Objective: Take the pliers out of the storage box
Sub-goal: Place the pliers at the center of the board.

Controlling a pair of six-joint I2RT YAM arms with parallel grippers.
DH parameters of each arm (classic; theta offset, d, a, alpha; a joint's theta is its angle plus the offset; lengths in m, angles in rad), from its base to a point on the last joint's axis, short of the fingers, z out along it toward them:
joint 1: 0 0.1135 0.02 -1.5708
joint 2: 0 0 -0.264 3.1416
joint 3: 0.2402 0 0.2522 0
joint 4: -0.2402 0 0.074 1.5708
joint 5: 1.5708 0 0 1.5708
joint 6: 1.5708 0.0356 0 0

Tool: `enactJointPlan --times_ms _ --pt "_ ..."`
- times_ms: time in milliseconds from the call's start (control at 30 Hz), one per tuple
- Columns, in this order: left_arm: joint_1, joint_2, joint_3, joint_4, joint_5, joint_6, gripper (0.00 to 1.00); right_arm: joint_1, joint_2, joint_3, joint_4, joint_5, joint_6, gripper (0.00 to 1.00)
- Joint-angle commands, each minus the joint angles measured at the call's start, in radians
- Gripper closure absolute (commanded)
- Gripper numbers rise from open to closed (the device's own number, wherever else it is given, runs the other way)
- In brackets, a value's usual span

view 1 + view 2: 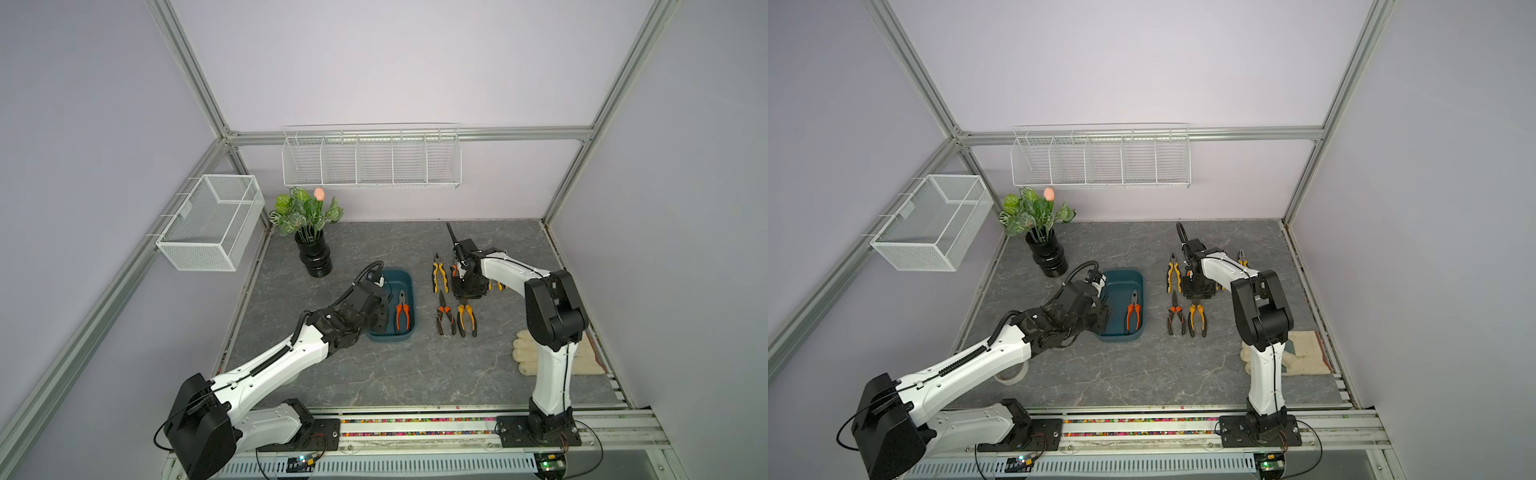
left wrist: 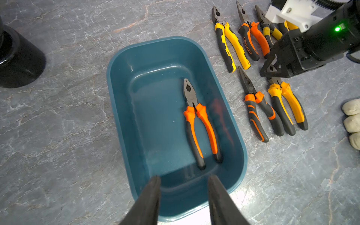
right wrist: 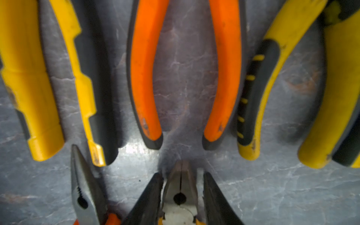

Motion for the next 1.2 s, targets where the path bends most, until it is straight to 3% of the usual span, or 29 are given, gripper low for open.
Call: enactJointPlan --times_ms 0,100,400,733,933,1167 --pt "-0.001 0.011 0.027 -0.009 0.005 -0.011 0.57 -0.004 -0.005 0.008 -0.002 -0.014 -0.005 0.57" --pt "-0.001 0.012 0.028 -0.015 0.005 -0.009 0.57 -0.004 -0.039 -0.014 0.019 -0.032 -0.004 0.51" --pt "-0.001 0.051 0.033 -0.026 -0.004 -0.018 0.5 0.018 -0.288 -0.076 0.008 -0.048 0.011 0.49" --pt "-0.001 0.241 0.111 -0.09 0.013 -0.024 0.51 0.047 -0.603 -0.152 -0.075 -0.051 0.025 0.49" --pt "-0.001 0.377 0.157 -0.125 0.021 -0.054 0.59 0.051 -0.662 -0.243 -0.046 -0.064 0.029 0.49" --pt "-0.001 0.453 0.177 -0.078 0.066 -0.077 0.6 0.051 -0.646 -0.287 -0.014 -0.089 0.021 0.49"
